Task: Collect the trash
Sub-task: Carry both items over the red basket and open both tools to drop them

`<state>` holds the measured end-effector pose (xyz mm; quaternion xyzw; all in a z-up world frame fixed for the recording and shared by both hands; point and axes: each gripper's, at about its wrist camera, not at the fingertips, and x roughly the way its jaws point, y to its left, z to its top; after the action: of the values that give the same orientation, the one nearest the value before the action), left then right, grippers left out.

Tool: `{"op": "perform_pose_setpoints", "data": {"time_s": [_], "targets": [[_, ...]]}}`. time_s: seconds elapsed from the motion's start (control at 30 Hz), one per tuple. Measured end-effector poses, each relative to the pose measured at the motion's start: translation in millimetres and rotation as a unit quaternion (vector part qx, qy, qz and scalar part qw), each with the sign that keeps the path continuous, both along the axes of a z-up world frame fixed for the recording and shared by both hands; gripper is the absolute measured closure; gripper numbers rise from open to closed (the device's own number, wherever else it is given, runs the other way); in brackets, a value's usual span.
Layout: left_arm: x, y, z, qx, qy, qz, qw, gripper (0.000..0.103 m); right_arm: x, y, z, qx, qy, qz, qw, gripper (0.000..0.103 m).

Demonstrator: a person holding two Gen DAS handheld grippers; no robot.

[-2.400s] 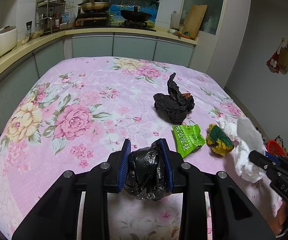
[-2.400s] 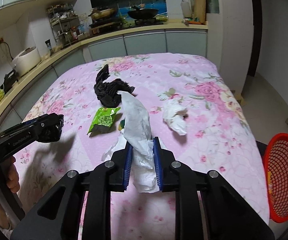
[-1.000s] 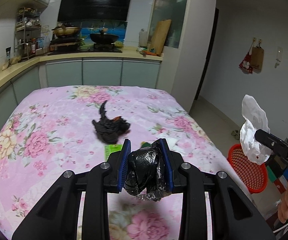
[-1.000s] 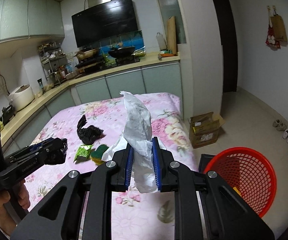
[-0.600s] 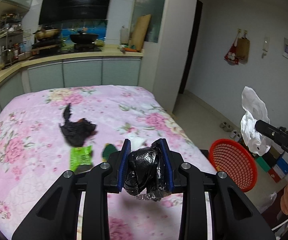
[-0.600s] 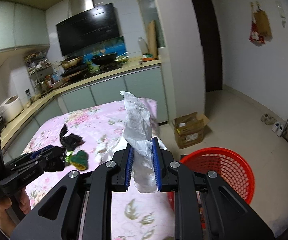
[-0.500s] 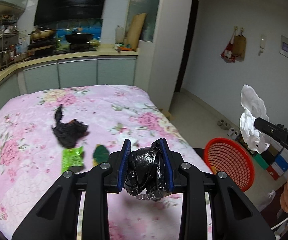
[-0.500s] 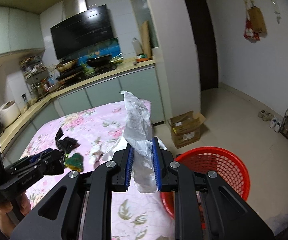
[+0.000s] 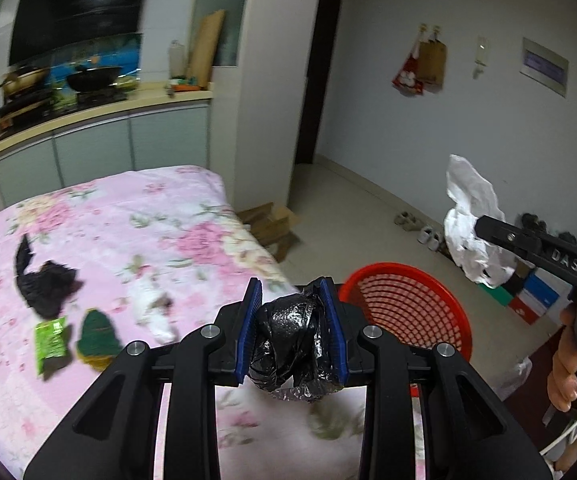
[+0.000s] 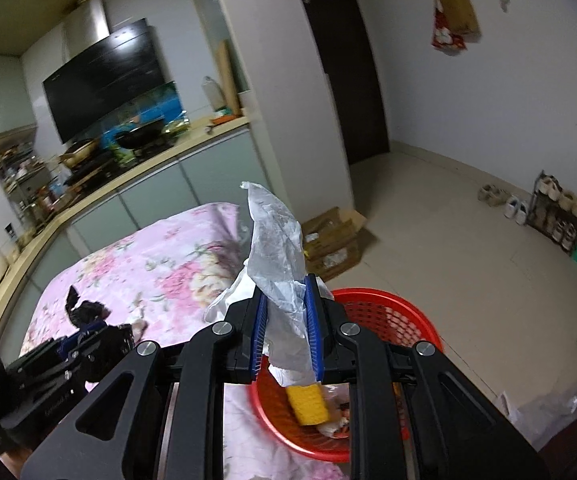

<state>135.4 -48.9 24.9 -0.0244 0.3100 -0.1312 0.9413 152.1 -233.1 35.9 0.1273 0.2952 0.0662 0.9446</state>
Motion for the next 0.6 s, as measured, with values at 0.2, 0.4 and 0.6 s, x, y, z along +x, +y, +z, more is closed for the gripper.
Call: {"op": "perform_pose_setpoints", "data": {"time_s": [0.2, 0.4, 0.6], "targets": [[15.1, -30.4, -6.4, -0.01, 0.02, -0.038, 0.999, 0.074, 5.2, -14.8, -3.7, -0.007, 0.014, -0.034, 0.999, 0.085], [34.9, -58.5, -15.1, -0.029, 0.049, -0.071, 0.9958, 0.074, 14.1, -25.7, -14.0, -0.012, 0.04, -0.051, 0.998, 0.085], [51.6, -82.4, -24.6, -0.05, 0.082, -0.098, 0.9905, 0.074, 21.3, -36.0, -25.6, -0.004, 0.068, -0.063, 0.996, 0.085]]}}
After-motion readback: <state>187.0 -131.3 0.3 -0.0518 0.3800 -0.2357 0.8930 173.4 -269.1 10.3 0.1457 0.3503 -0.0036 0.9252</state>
